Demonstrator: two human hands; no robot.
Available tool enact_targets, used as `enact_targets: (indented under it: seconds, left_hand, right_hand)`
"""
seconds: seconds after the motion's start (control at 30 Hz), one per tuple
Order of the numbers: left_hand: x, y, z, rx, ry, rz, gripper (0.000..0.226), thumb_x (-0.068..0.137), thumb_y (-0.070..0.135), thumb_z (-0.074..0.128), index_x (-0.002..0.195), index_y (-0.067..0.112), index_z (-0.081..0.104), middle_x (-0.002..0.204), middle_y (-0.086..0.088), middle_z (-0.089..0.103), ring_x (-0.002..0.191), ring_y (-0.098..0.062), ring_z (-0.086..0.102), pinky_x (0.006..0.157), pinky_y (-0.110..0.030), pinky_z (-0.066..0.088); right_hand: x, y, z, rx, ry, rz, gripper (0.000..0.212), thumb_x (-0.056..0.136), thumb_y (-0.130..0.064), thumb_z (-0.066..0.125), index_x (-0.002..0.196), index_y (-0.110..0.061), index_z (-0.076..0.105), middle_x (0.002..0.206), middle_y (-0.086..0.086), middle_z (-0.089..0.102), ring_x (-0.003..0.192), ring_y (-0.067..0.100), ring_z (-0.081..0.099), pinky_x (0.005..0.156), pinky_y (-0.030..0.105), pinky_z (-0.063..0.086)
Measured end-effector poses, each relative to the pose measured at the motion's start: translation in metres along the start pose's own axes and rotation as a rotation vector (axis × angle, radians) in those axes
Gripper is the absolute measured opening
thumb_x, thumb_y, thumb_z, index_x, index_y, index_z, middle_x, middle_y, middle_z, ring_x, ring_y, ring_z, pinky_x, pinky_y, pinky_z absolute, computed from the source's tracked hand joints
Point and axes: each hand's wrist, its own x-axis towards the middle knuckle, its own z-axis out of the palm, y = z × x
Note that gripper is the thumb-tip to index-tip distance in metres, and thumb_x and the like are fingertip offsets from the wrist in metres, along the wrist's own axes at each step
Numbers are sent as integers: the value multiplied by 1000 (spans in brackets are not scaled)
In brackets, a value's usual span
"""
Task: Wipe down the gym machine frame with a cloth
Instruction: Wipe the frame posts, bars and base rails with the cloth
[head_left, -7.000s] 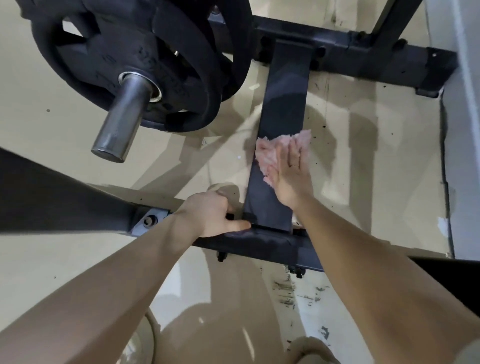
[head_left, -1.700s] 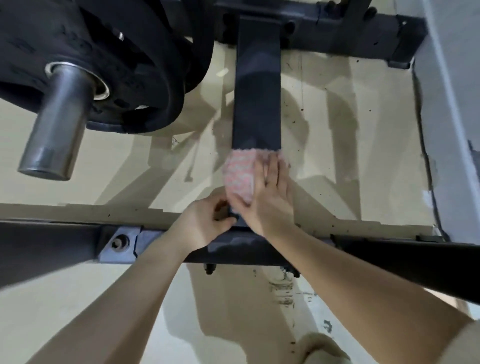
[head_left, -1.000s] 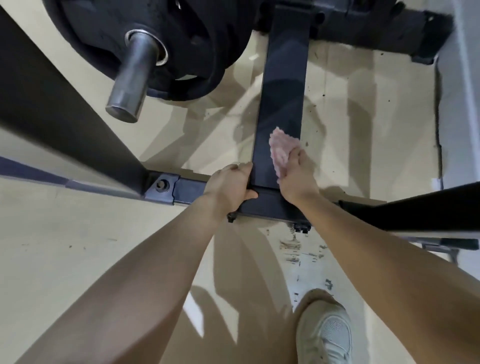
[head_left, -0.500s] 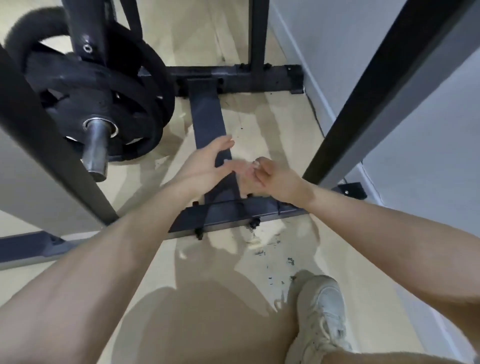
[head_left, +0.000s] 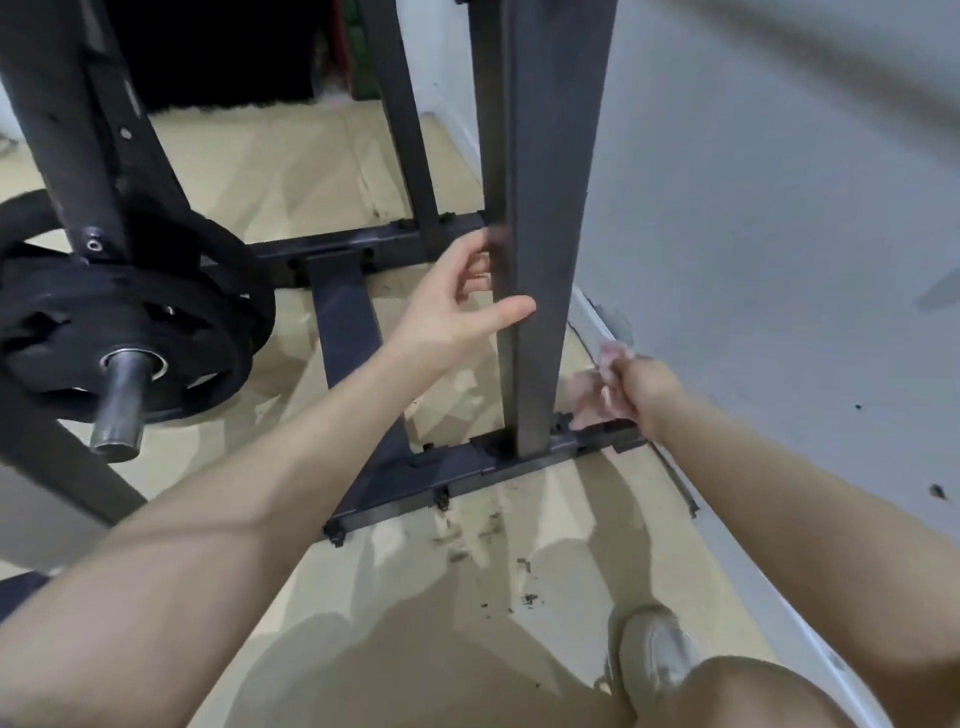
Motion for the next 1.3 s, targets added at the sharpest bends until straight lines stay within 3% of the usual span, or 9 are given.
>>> enact_targets:
  seconds: [0.17,0.27,0.4,0.6,0.8,0.9,1.03,1.2,1.3]
  left_hand:
    - [1,18,-1,-39,-6,-81,51,77,-1,71,123,14,55,106,0,66,90,-10,62,84,-19,51]
    - [1,36,-6,22,-68,-202,48,76,-1,73,118,19,58,111,2,67,97,-6,64,80,-12,47]
    - [1,64,-18,367,-89,-465,57,71,38,79,123,26,60,122,8,63,114,-13,56,99,-30,44]
    - [-10,162,-47,669,-337,-781,71,90,34,60,148,12,24,148,-4,37,136,-21,35,103,-19,25]
    - [-26,290,-80,772,-170,-590,45,96,33,50,138,18,45,125,0,62,116,-19,55,97,-23,38]
    - [-24,360,-91,740,-140,-582,32,95,29,51,124,17,59,117,1,65,108,-17,59,91,-19,40]
    - [-26,444,-94,719,-355,-530,25,92,31,49,98,17,69,88,7,67,82,-16,59,84,-31,48]
    - [-2,527,-89,857,-267,-73,34,86,36,43,100,21,71,73,6,63,65,-17,59,59,-27,50]
    - [31,551,-110,1130,-161,229,32,88,29,47,108,15,68,92,-3,69,82,-23,65,70,-33,55]
  right_hand:
    - [-9,-13,31,-124,-356,-126,36,105,-31,33,81,-19,58,46,-7,48,49,13,37,55,25,27]
    - [-41,-57,37,-73,-555,-134,38,105,-34,30,106,-21,66,63,-7,67,60,7,61,68,25,42]
    - [-95,-122,32,-50,-588,-117,60,106,-30,26,68,-15,70,48,-3,57,63,9,60,76,26,43]
    - [-176,-225,30,-94,-386,105,29,105,-20,35,83,-8,50,57,2,63,37,5,41,40,17,33]
    - [-247,-310,36,-119,-382,-49,25,99,-35,44,102,-19,63,99,8,63,51,10,46,43,25,33]
    - [-297,-361,33,-139,-559,-144,17,84,-29,50,81,-17,62,82,5,61,48,10,32,48,28,15]
    - [-330,-424,25,-290,-549,-202,24,101,-18,43,79,-22,51,54,-11,56,36,-4,48,35,12,37]
    - [-343,-467,21,-486,-544,-187,28,102,-11,41,76,-21,48,69,-2,48,32,-6,47,33,10,36]
    - [-334,-463,24,-502,-422,-174,9,98,-7,45,101,-14,51,75,1,47,45,1,50,36,13,40]
